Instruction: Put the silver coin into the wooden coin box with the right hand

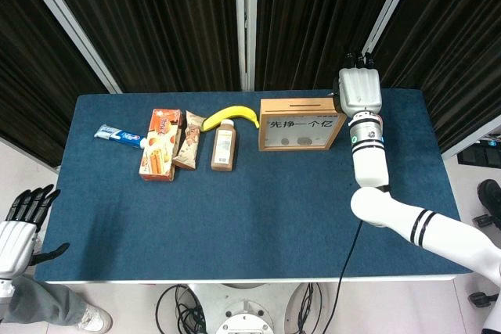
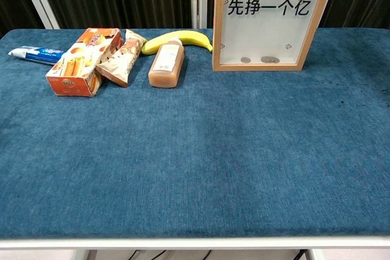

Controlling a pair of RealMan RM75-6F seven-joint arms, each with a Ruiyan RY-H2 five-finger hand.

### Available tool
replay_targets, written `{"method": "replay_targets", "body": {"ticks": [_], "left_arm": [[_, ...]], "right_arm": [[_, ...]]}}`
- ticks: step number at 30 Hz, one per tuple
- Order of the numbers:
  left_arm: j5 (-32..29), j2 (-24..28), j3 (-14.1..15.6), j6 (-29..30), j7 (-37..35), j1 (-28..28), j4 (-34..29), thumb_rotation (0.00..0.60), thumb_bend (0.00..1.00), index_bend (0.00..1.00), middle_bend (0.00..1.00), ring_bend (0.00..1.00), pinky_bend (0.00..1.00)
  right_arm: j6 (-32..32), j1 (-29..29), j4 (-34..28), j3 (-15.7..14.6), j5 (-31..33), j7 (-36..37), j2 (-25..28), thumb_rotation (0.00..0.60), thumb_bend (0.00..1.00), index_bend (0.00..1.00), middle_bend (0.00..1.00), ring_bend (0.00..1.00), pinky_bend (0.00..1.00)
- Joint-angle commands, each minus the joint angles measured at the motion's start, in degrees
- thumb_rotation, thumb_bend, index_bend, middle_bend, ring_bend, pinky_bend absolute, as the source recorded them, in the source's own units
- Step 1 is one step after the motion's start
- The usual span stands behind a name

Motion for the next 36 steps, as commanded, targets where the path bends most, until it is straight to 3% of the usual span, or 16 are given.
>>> {"method": "replay_targets", "body": {"ticks": [1, 7, 13, 36], "left_arm": [[0.2, 0.2, 0.1, -0.2, -0.8, -0.2, 0.1, 0.6, 0.12, 0.02, 0.0, 0.0, 0.0], [0.5, 0.5, 0.1, -0.2, -1.5, -0.5, 0.1, 0.6, 0.12, 0.02, 0.0, 0.0, 0.0], [0.7, 0.6, 0.2, 0.1, -2.0, -0.5, 0.1, 0.6, 0.12, 0.02, 0.0, 0.0, 0.0], [0.4, 0.9, 0.0, 0.1, -5.4, -0.9, 1.6, 0.6, 0.12, 0.02, 0.0, 0.0, 0.0]], "right_arm": [[-0.1, 3.3, -0.5, 0.1, 6.6, -3.5, 0.5, 0.6, 0.38, 0.85, 0.03, 0.0, 0.0], [2.4, 6.7, -2.9, 0.0, 15.3, -7.9, 2.1, 0.6, 0.38, 0.85, 0.03, 0.0, 0.0], [5.0, 9.3, -4.3, -1.3, 19.3, -11.4, 2.6, 0.6, 0.38, 0.85, 0.03, 0.0, 0.0], [6.3, 14.5, 3.9, -4.2, 22.3, -16.1, -3.9, 0.6, 0.38, 0.85, 0.03, 0.0, 0.0]]}}
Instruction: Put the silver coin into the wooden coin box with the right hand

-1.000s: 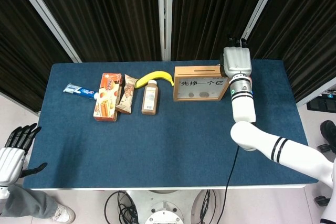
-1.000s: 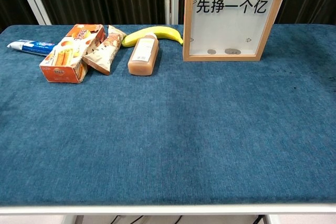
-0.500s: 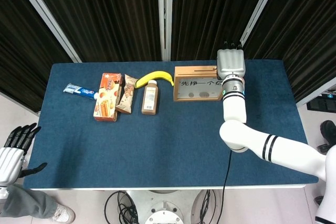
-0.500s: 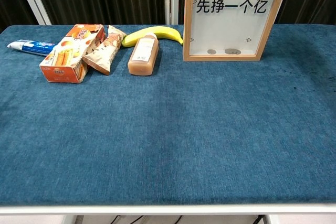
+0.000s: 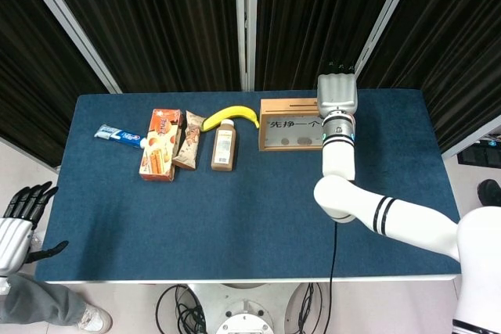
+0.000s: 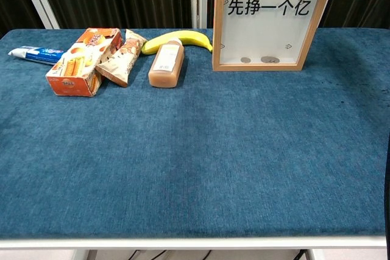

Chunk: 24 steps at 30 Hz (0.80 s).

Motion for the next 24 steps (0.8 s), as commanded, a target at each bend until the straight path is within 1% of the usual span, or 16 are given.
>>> {"method": "replay_targets", "body": {"ticks": [1, 13, 24], "left_arm": [[-0.1, 0.1, 0.0, -0.1, -0.3, -0.1, 0.2, 0.6, 0.12, 0.02, 0.0, 0.0, 0.0], [-0.3, 0.3, -0.2, 0.0, -0.9, -0.2, 0.4, 0.6, 0.12, 0.02, 0.0, 0.0, 0.0], [-0.5, 0.6, -0.3, 0.0, -0.8, -0.3, -0.1, 0.6, 0.12, 0.02, 0.0, 0.0, 0.0]], "right_arm": [[-0.2, 0.4, 1.0, 0.0, 0.2, -0.3, -0.9, 0.6, 0.38, 0.85, 0.03, 0.0, 0.0], [-0.4, 0.8, 3.5, 0.0, 0.1, -1.5, -2.7, 0.6, 0.38, 0.85, 0.03, 0.0, 0.0], [-0.8, 0.6, 3.6, 0.1, -0.2, -2.3, -3.0, 0.6, 0.38, 0.85, 0.03, 0.0, 0.0]]}}
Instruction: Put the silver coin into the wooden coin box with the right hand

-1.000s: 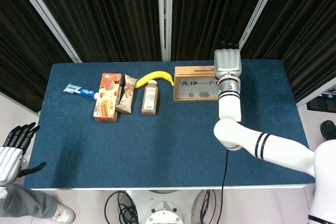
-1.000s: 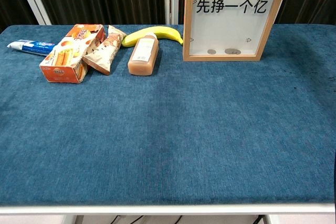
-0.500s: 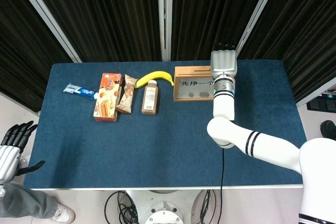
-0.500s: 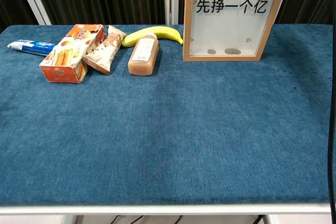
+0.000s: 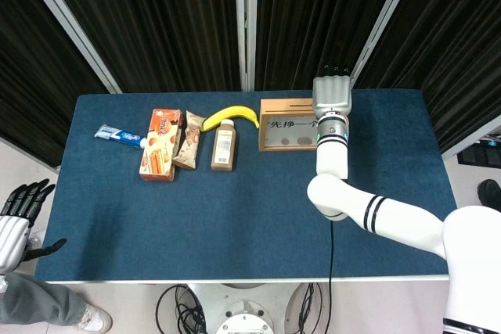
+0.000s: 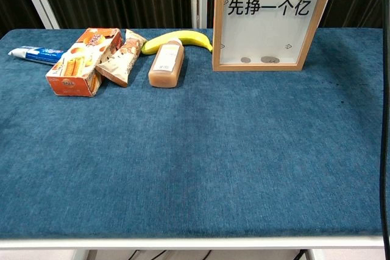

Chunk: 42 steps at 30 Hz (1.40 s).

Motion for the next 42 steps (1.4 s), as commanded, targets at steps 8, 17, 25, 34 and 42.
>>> {"method": "replay_targets", "body": {"ticks": [8, 17, 25, 34, 42], "left_arm": [[-0.2, 0.1, 0.0, 0.1, -0.1, 0.1, 0.1, 0.6, 0.12, 0.02, 0.0, 0.0, 0.0], [-0.3, 0.1, -0.1, 0.3, -0.5, 0.2, 0.4, 0.6, 0.12, 0.02, 0.0, 0.0, 0.0], [-0.2, 0.1, -0.1, 0.5, -0.2, 0.2, 0.2, 0.6, 0.12, 0.02, 0.0, 0.0, 0.0], [0.1, 0.3, -0.1, 0.6, 0.7, 0.2, -0.6, 0.6, 0.12, 0.02, 0.0, 0.0, 0.0], [0.2, 0.6, -0.2, 1.0, 2.5, 0.4, -2.1, 0.6, 0.12, 0.02, 0.0, 0.0, 0.0]], "right_arm": [[0.0, 0.0, 0.3, 0.0, -0.2, -0.3, -0.7, 0.6, 0.38, 0.83, 0.03, 0.0, 0.0], [-0.6, -0.3, -0.2, 0.4, -0.2, -0.4, -0.3, 0.6, 0.36, 0.33, 0.0, 0.0, 0.0], [-1.5, -1.3, -2.8, 0.6, -1.2, 1.1, 1.4, 0.6, 0.33, 0.0, 0.0, 0.0, 0.0], [-1.5, -5.5, -11.8, 1.9, -6.1, 8.3, 8.3, 0.6, 0.33, 0.0, 0.0, 0.0, 0.0], [1.0, -16.3, -29.6, 0.1, -19.4, 19.2, 21.5, 0.6, 0.33, 0.0, 0.0, 0.0, 0.0]]}}
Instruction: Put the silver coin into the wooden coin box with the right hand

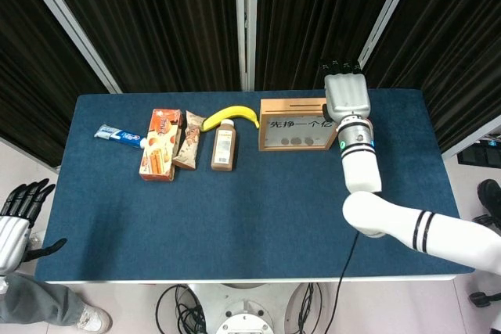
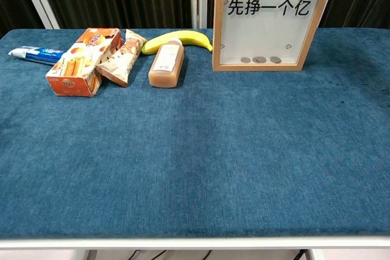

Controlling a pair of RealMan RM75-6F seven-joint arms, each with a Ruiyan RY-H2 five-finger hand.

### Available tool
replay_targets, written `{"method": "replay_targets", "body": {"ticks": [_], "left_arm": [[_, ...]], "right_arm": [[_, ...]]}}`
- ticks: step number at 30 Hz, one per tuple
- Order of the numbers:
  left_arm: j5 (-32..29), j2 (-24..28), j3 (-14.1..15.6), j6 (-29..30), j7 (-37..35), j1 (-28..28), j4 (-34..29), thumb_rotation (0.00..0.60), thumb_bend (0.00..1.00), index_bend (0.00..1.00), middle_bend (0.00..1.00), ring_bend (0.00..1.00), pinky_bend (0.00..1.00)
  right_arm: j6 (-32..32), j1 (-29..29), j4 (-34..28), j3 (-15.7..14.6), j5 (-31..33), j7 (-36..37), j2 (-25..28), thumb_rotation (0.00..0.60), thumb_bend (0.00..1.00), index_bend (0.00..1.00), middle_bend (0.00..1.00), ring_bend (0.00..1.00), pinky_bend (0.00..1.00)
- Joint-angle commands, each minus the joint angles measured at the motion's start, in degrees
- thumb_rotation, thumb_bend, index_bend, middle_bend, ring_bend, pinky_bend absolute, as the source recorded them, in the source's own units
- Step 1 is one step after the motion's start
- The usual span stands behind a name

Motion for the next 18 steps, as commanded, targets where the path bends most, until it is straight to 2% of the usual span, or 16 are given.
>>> {"method": "replay_targets", "body": {"ticks": [1, 3, 5, 7, 9, 13, 18], "left_arm": [[-0.1, 0.2, -0.1, 0.2, 0.7, 0.1, -0.5, 0.6, 0.12, 0.02, 0.0, 0.0, 0.0], [-0.4, 0.3, -0.3, 0.3, 1.3, 0.2, -0.8, 0.6, 0.12, 0.02, 0.0, 0.0, 0.0], [-0.5, 0.4, -0.4, 0.4, 2.0, 0.2, -1.2, 0.6, 0.13, 0.02, 0.0, 0.0, 0.0], [-0.7, 0.5, -0.6, 0.5, 3.1, 0.3, -1.8, 0.6, 0.12, 0.02, 0.0, 0.0, 0.0], [-1.0, 0.6, -0.8, 0.7, 4.6, 0.5, -2.3, 0.6, 0.12, 0.02, 0.0, 0.0, 0.0], [-1.6, 0.5, -1.2, 0.8, 7.4, 0.7, -3.0, 0.6, 0.12, 0.02, 0.0, 0.0, 0.0], [-2.2, 0.4, -1.6, 0.6, 9.5, 0.7, -3.4, 0.6, 0.12, 0.02, 0.0, 0.0, 0.0]], "right_arm": [[2.9, -9.8, -12.5, -3.0, -12.9, 8.3, 9.6, 0.6, 0.33, 0.0, 0.0, 0.0, 0.0], [6.1, -16.5, -17.7, -6.6, -23.5, 13.3, 13.2, 0.6, 0.33, 0.0, 0.0, 0.0, 0.0], [10.0, -23.2, -20.0, -10.8, -35.0, 18.8, 14.9, 0.6, 0.33, 0.0, 0.0, 0.0, 0.0], [15.8, -31.2, -18.8, -16.7, -49.1, 25.9, 15.1, 0.6, 0.32, 0.0, 0.0, 0.0, 0.0], [21.3, -38.3, -14.3, -22.1, -60.0, 33.3, 13.7, 0.6, 0.31, 0.0, 0.0, 0.0, 0.0], [27.8, -47.6, -4.5, -28.2, -68.6, 44.0, 9.6, 0.6, 0.28, 0.0, 0.0, 0.0, 0.0], [31.4, -53.9, 4.8, -30.5, -71.7, 50.5, 4.4, 0.6, 0.28, 0.0, 0.0, 0.0, 0.0]]}}
